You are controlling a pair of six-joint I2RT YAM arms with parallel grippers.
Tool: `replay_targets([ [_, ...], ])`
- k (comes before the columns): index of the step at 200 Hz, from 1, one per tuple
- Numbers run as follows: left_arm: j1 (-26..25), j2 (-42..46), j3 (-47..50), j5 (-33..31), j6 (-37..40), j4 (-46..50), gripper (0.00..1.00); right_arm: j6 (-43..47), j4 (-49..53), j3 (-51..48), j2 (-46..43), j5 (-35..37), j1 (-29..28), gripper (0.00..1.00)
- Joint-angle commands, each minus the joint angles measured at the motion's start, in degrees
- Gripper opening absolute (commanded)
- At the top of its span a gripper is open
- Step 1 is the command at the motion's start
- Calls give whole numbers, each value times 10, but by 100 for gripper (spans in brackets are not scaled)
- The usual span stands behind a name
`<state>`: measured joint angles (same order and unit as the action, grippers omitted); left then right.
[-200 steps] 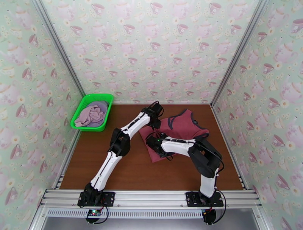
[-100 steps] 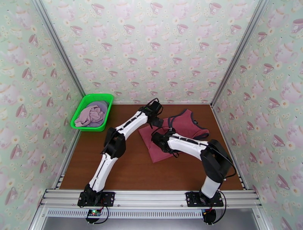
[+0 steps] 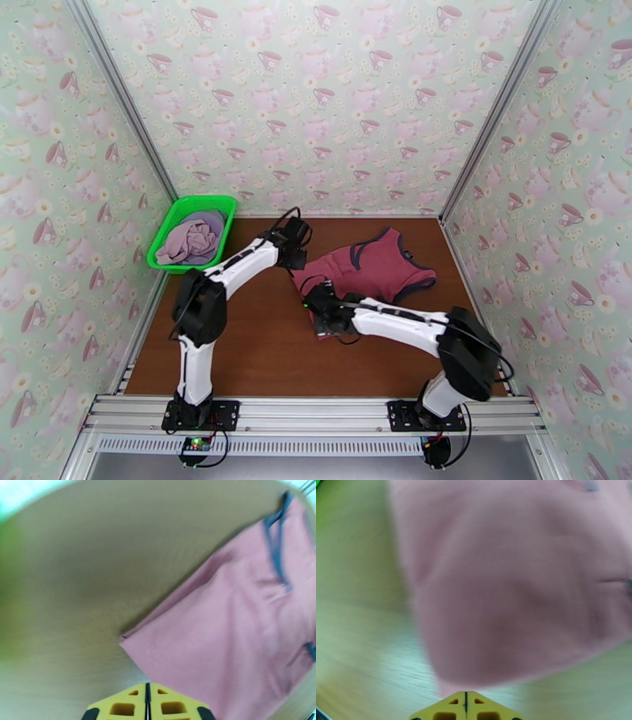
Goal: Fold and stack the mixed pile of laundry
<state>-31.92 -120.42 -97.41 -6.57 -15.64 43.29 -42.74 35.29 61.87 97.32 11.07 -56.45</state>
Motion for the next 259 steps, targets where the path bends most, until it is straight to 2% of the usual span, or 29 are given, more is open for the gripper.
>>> replay_targets([
  [1,-7,-27,10,47,-21,-47,9,-7,-60,21,46,-43,-6,0],
  [30,-6,-50,19,45,-25,-57,9,-25,-58,6,70,-33,-6,0],
  [64,-4,-77,28,27,-25,-56,9,-48,-44,-37,52,-17,-22,0],
  [116,5,-120,-25,-20,7,-26,9,-101,-63,-100,24,-26,-70,0],
  [140,5,-119,-44,-27,23,-19,9,-107,-76,-109,17,-27,-74,0],
  [164,3,-93,-46,-35,23,-13,15,-80,-41,-71,5,-2,-74,0],
  [177,-1,-55,-28,-48,15,-16,26,-63,4,-42,-13,25,-71,0],
  [195,-9,12,6,-59,-3,-15,43,-40,50,-29,-48,41,-42,0],
  [210,-18,58,27,-62,-28,1,56,-8,61,-45,-89,30,6,0],
  [237,-38,81,63,-51,-73,17,56,60,56,-63,-140,-2,98,10],
  [259,-40,58,90,-42,-116,-18,51,109,31,-67,-128,-35,176,8],
])
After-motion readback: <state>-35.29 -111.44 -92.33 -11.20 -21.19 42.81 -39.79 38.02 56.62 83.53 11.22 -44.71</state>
